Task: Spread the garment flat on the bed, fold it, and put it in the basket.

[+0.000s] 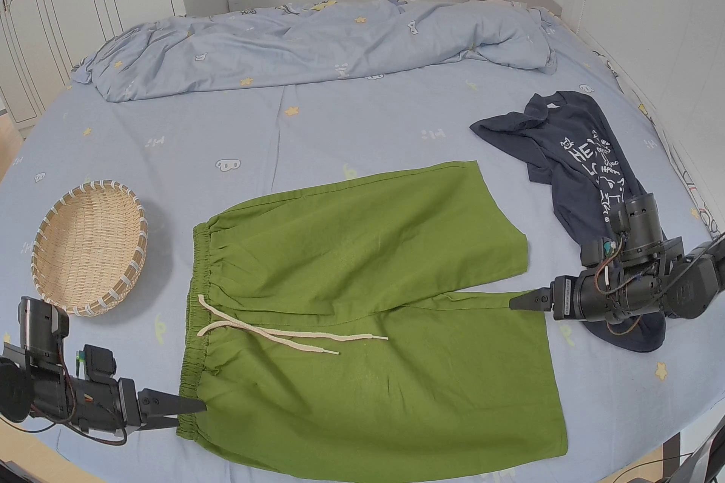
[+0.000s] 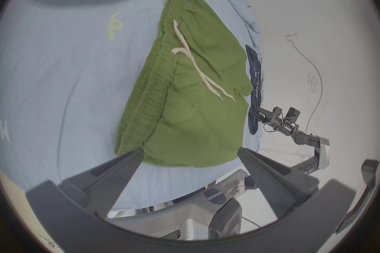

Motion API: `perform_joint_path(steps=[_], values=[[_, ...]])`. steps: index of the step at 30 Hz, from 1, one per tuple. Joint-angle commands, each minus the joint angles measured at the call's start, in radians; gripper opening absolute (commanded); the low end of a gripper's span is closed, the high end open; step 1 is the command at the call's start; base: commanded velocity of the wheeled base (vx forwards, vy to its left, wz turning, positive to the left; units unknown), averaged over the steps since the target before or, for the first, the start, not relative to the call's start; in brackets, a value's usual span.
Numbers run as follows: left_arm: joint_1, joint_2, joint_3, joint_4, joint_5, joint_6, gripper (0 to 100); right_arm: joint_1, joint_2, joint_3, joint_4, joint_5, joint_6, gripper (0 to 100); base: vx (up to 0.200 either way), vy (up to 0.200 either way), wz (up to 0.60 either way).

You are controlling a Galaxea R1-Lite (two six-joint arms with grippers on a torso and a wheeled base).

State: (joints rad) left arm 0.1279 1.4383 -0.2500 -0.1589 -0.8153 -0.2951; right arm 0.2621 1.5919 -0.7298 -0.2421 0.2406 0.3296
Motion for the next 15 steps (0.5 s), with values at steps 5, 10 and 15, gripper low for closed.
perform_joint_path(steps=[5, 10, 15], values=[[0.042, 0.097, 0.066, 0.013, -0.011, 0.116, 100, 0.016, -0.047, 0.061, -0.013, 0.005, 0.009, 100, 0.0, 0.0, 0.0], [0.058, 0.217, 0.066, -0.002, 0.012, 0.174, 100, 0.019, -0.047, 0.064, -0.013, 0.005, 0.009, 100, 0.0, 0.0, 0.0], [0.052, 0.252, 0.064, -0.03, 0.024, 0.18, 100, 0.019, -0.049, 0.064, -0.013, 0.005, 0.009, 100, 0.0, 0.0, 0.0]])
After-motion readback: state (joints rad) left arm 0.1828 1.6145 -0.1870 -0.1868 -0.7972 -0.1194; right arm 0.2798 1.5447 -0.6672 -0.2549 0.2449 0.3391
